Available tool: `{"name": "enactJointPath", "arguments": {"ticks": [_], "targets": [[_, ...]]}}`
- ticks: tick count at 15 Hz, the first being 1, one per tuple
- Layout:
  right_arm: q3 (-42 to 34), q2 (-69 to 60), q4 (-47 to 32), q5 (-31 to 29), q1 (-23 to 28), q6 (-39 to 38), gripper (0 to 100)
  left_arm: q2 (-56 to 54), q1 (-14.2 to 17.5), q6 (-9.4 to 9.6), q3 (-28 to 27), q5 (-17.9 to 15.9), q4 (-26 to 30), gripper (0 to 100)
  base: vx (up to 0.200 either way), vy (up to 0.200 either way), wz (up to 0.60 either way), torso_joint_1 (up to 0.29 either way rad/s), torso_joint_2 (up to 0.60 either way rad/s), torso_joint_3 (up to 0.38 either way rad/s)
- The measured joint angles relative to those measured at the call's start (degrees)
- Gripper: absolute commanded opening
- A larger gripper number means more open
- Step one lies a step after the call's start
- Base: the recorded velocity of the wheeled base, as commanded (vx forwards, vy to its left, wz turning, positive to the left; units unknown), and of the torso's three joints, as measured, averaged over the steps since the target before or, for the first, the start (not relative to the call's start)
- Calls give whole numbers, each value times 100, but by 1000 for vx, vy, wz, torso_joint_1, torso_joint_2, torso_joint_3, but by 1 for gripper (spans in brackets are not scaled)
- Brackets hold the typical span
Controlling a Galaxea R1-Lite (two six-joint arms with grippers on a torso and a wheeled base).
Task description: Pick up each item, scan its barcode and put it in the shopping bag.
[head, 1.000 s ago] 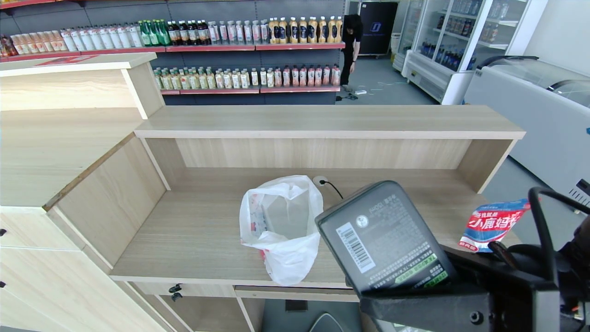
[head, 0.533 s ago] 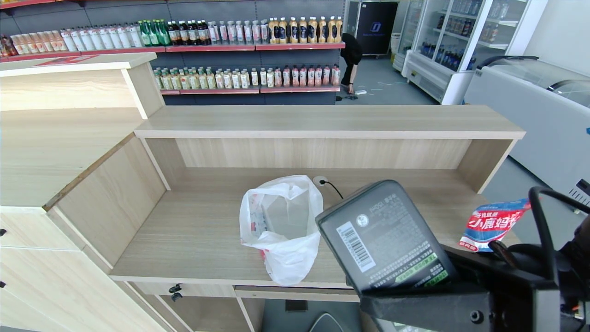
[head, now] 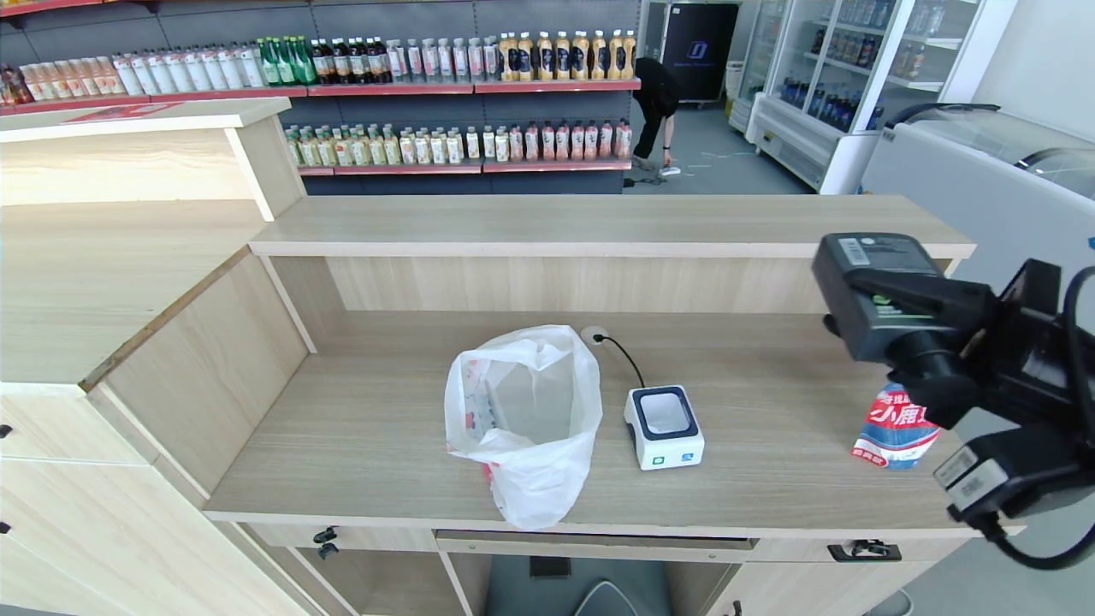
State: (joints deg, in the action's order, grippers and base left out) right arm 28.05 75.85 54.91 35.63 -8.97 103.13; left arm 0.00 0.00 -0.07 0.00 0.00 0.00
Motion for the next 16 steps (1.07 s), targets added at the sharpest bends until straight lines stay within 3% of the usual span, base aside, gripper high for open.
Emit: {"name": "enactJointPath", "arguments": {"ticks": [2, 4, 6, 9, 11, 12, 14, 16], "targets": [[-85, -240, -182, 208, 1804, -1174, 0, 0, 0, 0, 0, 0, 0, 100, 0, 0, 0, 0, 0, 0], [-160, -449, -362, 451, 3245, -3035, 0, 0, 0, 0, 0, 0, 0, 100, 0, 0, 0, 0, 0, 0], [-217, -612, -728, 180, 3852, -4180, 0, 0, 0, 0, 0, 0, 0, 100, 0, 0, 600, 5, 5, 2], [-250, -794, -1052, -1484, 3714, -5563, 0, 0, 0, 0, 0, 0, 0, 100, 0, 0, 400, 3, 3, 2], [-171, -909, -2155, -2283, 3184, -7191, 0, 0, 0, 0, 0, 0, -2, 100, 0, 0, 0, 0, 0, 0], [-105, -942, -2811, -2337, 2967, -7919, 0, 0, 0, 0, 0, 0, 0, 100, 0, 0, 0, 0, 0, 0], [67, -894, -3171, -1844, 2725, -9600, 0, 0, 0, 0, 0, -2, 0, 100, 0, 0, 0, 0, 0, 0], [273, -549, -3224, -1453, 2647, -10368, 0, 0, 0, 0, 0, 0, 0, 100, 0, 0, 0, 0, 0, 0]]}}
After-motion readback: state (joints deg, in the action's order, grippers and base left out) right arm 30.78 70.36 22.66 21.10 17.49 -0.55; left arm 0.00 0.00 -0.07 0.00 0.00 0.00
